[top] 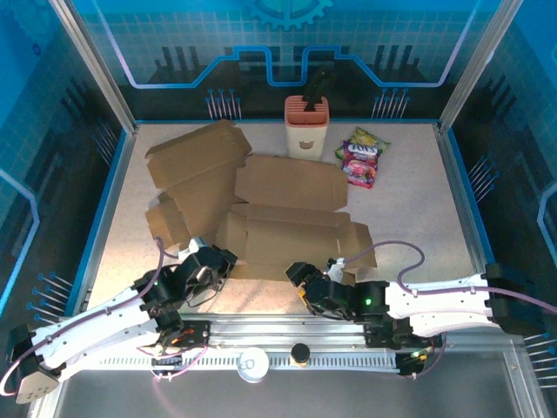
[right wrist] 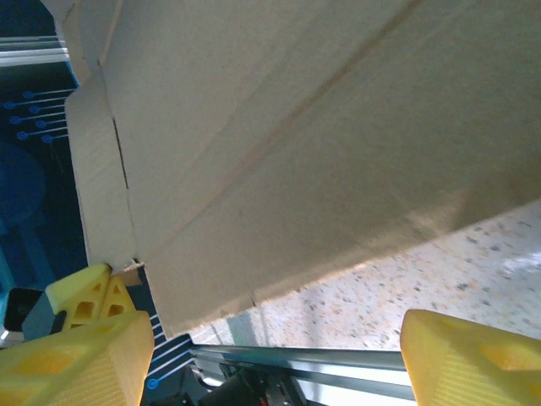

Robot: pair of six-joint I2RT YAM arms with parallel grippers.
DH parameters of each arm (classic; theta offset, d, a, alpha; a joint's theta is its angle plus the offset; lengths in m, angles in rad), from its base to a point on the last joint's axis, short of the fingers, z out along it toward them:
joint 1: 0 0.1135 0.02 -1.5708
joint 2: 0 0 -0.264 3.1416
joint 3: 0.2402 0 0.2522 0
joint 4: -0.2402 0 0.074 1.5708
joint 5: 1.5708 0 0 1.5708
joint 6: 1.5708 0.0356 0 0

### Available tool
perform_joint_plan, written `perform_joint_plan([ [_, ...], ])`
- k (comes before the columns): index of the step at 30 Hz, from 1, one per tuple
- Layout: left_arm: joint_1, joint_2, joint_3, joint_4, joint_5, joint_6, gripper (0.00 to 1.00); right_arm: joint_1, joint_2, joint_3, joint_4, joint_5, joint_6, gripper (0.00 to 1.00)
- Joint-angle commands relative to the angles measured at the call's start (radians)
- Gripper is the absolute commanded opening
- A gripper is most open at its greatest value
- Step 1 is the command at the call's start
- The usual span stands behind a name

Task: Fold the paper box

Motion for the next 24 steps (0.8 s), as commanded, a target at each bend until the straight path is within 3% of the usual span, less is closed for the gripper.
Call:
perform_joint_plan([
  [1, -0.004, -0.008, 0.047, 0.031, -0.013, 0.029, 0.00, -0.011, 0.024, 0.003, 0.064, 0.011, 0.153, 0.77],
  [5, -0.005, -0.004, 0.043, 0.047, -0.004, 0.028, 0.00, -0.022, 0.082, -0.006, 0.125, 0.004, 0.176, 0.74],
  [11, -0.006, -0.002, 0.052, 0.044, 0.005, 0.036, 0.00, -0.060, 0.108, -0.015, 0.185, 0.033, 0.156, 0.63],
  [24, -0.008, -0.012, 0.047, 0.036, 0.011, 0.037, 0.00, -0.110, 0.043, 0.042, 0.051, 0.068, 0.108, 0.19],
])
